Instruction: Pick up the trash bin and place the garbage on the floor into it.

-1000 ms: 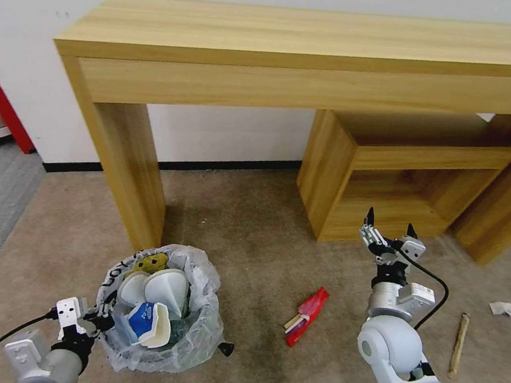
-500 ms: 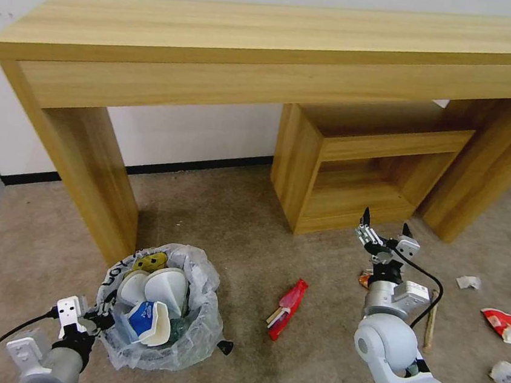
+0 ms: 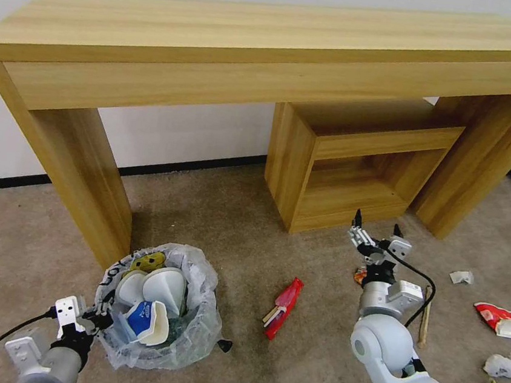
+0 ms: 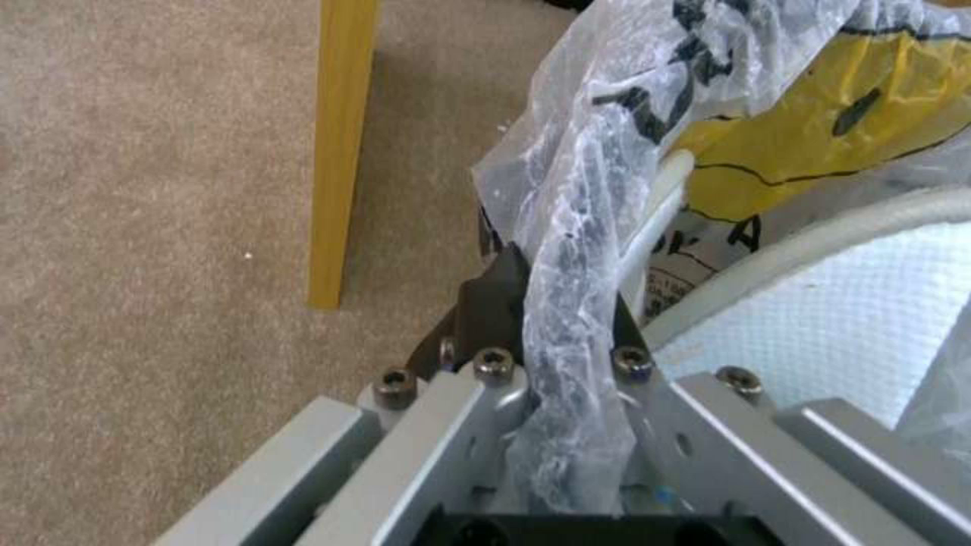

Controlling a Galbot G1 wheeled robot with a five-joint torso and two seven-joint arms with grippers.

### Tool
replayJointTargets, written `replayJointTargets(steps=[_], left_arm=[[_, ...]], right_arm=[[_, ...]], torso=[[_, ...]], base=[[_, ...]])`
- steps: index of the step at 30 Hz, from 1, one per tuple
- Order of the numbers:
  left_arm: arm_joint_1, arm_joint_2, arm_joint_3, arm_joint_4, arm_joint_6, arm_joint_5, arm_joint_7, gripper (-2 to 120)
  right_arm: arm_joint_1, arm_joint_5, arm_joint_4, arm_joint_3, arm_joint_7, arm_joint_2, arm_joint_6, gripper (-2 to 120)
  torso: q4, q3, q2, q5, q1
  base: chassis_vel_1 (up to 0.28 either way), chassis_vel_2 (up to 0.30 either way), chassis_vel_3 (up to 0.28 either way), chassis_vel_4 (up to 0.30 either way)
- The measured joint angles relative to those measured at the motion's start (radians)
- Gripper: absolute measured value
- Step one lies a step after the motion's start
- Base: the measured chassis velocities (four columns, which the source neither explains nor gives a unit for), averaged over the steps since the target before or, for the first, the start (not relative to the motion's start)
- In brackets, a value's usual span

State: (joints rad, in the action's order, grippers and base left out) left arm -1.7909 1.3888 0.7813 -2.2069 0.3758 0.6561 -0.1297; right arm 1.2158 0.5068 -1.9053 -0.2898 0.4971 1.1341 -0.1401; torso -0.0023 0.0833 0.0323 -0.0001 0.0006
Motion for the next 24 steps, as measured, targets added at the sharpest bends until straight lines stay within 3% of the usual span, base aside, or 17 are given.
replayJointTargets(steps=[2,4,5,8,15,24], left_arm=[[-0.003,-0.001,0.002,-0.002,0.0,0.001,0.0,1],[-0.006,0.001,0.003,-0.005,-0.002,0.001,0.0,1],[-0.006,0.001,0.003,-0.005,-0.002,0.001,0.0,1],[-0.007,0.007,0.004,-0.006,-0.004,0.0,0.0,1],[-0.006,0.015,0.009,-0.005,-0.011,-0.001,0.0,1],[0.009,0.029,0.005,0.012,-0.014,-0.006,-0.003,1]], right_arm=[[-0.01,0.051,-0.004,0.034,-0.001,-0.029,0.037,100],[-0.054,0.221,-0.002,0.102,0.027,-0.05,0.134,100],[-0.054,0.221,-0.002,0.102,0.027,-0.05,0.134,100],[-0.126,0.447,0.03,0.205,0.154,-0.047,0.285,100],[-0.15,0.488,0.114,0.284,0.288,0.025,0.38,100],[-0.187,0.453,0.41,0.383,0.313,0.095,0.421,100]], torso=[[-0.0001,0.0,0.0,0.0001,0.0],[0.0,0.0,0.0,0.0,0.0],[0.0,0.0,0.0,0.0,0.0],[0.0001,0.0,0.0,-0.0001,0.0],[0.0001,0.0,0.0,0.0,0.0],[-0.0001,0.0,0.0,0.0002,0.0]], base=[[0.0,0.0,0.0,0.0],[0.0,0.0,0.0,0.0],[0.0,0.0,0.0,0.0],[0.0,0.0,0.0,0.0],[0.0,0.0,0.0,0.0],[0.0,0.0,0.0,0.0]])
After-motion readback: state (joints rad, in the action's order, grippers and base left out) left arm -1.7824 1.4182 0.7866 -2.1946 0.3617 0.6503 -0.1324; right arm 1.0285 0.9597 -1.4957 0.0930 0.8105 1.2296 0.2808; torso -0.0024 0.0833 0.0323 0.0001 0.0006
